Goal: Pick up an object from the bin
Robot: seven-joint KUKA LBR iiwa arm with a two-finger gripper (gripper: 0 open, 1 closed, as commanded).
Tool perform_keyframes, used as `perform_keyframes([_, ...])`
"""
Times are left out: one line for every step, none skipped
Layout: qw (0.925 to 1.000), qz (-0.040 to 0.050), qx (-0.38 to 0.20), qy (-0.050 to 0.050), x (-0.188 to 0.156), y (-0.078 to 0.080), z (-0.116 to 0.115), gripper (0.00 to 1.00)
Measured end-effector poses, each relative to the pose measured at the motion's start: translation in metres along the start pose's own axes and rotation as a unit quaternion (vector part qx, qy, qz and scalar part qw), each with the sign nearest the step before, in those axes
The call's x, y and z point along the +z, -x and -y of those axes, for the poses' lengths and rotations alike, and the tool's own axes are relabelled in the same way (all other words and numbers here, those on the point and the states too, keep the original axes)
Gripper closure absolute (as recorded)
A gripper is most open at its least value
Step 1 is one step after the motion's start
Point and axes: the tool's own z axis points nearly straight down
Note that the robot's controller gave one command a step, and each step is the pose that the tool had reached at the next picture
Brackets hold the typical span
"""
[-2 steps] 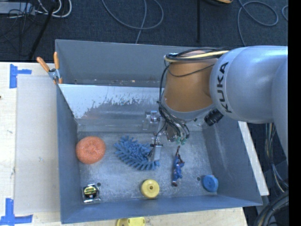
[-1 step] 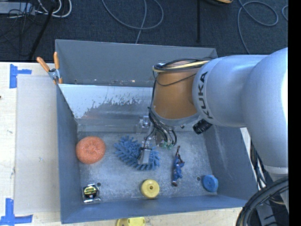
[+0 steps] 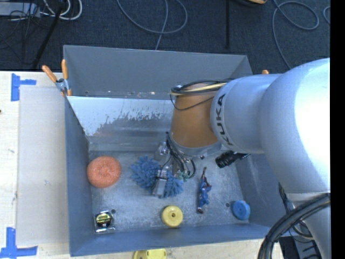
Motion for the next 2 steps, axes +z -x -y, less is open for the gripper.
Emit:
perform_keyframes([0.9999, 0.0037, 0.013, 0.001, -0.0025, 0.0067, -0.0036, 0.0])
perform_keyframes([1.0, 0.001, 0.006, 0.0, -0.0009, 0.0029, -0.0026, 0.0])
